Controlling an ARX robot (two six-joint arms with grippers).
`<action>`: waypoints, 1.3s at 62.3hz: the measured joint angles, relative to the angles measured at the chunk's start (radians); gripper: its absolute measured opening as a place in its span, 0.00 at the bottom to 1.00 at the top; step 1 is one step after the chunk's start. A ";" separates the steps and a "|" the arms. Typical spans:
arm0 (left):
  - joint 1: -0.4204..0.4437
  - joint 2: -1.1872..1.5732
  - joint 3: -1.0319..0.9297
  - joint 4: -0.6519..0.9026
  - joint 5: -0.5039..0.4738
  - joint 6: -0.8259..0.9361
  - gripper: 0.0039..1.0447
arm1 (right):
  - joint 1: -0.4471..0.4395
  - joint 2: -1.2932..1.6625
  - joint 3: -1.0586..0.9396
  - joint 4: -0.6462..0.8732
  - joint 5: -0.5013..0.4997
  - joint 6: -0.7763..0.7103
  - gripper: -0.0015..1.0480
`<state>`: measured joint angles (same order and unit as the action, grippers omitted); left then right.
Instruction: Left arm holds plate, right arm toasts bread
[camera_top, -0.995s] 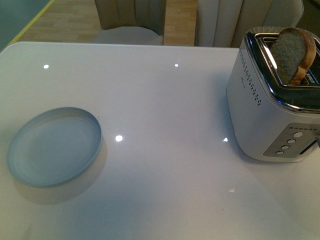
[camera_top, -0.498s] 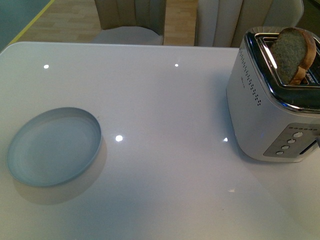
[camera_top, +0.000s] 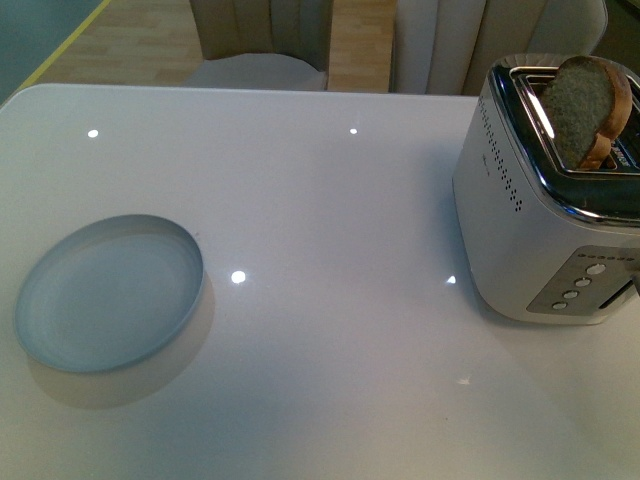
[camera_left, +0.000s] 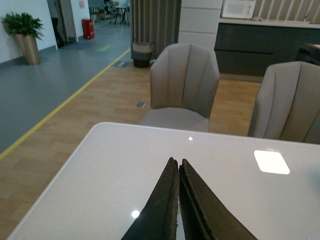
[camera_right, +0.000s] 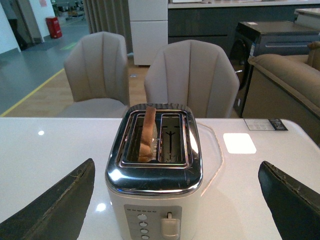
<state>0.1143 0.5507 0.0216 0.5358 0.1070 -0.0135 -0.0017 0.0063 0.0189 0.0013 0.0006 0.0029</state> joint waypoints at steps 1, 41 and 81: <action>-0.015 -0.008 -0.005 -0.002 -0.013 0.000 0.02 | 0.000 0.000 0.000 0.000 0.000 0.000 0.92; -0.112 -0.314 -0.009 -0.298 -0.107 0.003 0.02 | 0.000 -0.001 0.000 0.000 0.000 0.000 0.92; -0.112 -0.544 -0.008 -0.534 -0.107 0.002 0.03 | 0.000 -0.001 0.000 0.000 0.000 0.000 0.92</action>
<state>0.0025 0.0063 0.0132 0.0013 -0.0002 -0.0113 -0.0017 0.0055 0.0189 0.0013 0.0006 0.0029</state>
